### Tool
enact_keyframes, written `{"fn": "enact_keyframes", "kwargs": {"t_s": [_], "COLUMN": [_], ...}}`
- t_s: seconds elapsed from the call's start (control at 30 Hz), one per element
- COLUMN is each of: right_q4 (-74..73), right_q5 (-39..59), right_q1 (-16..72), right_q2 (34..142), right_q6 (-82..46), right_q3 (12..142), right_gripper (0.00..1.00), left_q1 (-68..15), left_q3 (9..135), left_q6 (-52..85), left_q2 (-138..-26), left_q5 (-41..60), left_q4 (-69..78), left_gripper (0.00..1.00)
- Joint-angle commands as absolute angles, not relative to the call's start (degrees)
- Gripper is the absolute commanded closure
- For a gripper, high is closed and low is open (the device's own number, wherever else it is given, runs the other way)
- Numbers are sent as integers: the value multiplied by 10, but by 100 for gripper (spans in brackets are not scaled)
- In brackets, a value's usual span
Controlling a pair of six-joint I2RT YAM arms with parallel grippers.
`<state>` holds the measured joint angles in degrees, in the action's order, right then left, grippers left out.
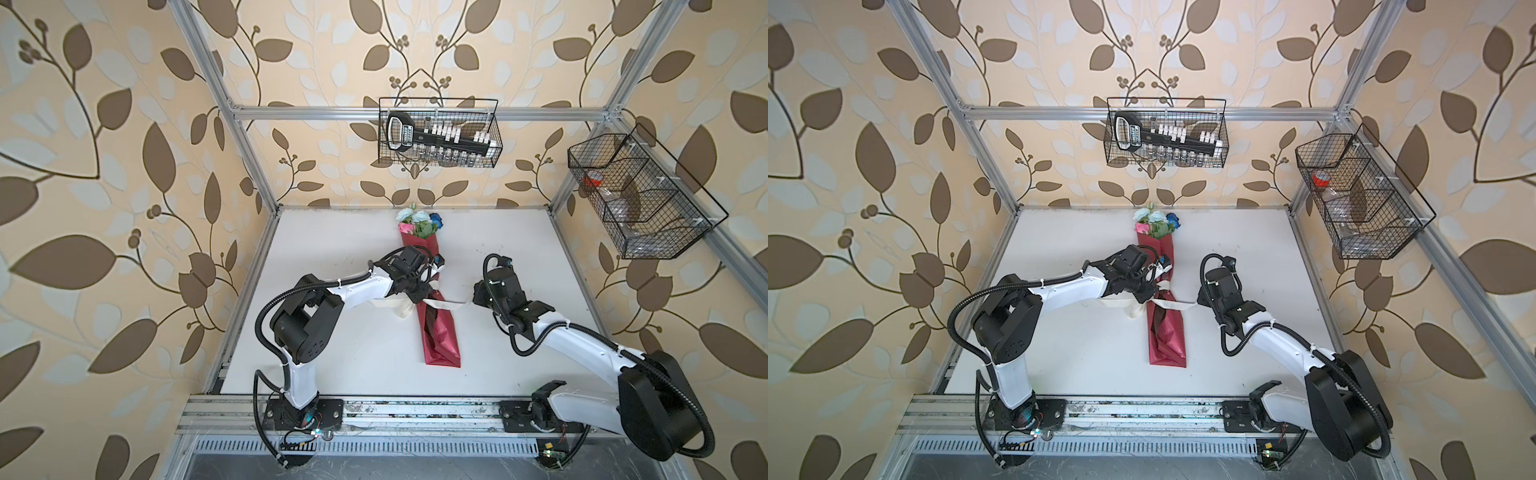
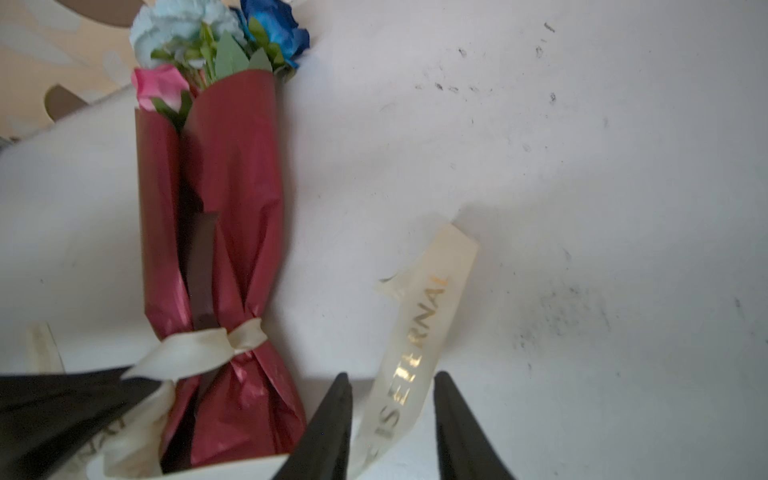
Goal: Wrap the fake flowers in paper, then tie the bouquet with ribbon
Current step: 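Move the right gripper to the knot and grasp the ribbon beside the left gripper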
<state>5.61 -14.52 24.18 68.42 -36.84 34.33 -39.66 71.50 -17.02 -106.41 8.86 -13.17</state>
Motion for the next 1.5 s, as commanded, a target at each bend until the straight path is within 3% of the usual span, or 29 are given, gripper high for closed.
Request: {"fn": "enact_keyframes", "kwargs": {"t_s": [0.0, 0.17, 0.4, 0.67, 1.03, 1.47], "right_q4": [99, 41, -45, -64, -83, -19], "right_q5": [-87, 74, 142, 110, 113, -44], "right_q1": [241, 243, 254, 313, 366, 359], "right_q2": [641, 633, 727, 823, 845, 818], "right_q6": [-336, -238, -184, -170, -203, -161], "right_q3": [336, 323, 317, 346, 363, 360], "right_gripper": [59, 58, 63, 67, 71, 66], "left_q1": [-392, -392, -392, -390, -385, -380], "left_q3": [728, 727, 728, 724, 708, 700], "left_q6": [-157, -159, -164, -166, -168, -164], "left_q2": [-1063, -1063, -1062, -1056, -1045, -1042], "left_q5": [116, 117, 118, 112, 107, 106], "left_q4": [-115, -112, -119, -124, -116, -114], "left_gripper": [100, 100, 100, 100, 100, 100]}}
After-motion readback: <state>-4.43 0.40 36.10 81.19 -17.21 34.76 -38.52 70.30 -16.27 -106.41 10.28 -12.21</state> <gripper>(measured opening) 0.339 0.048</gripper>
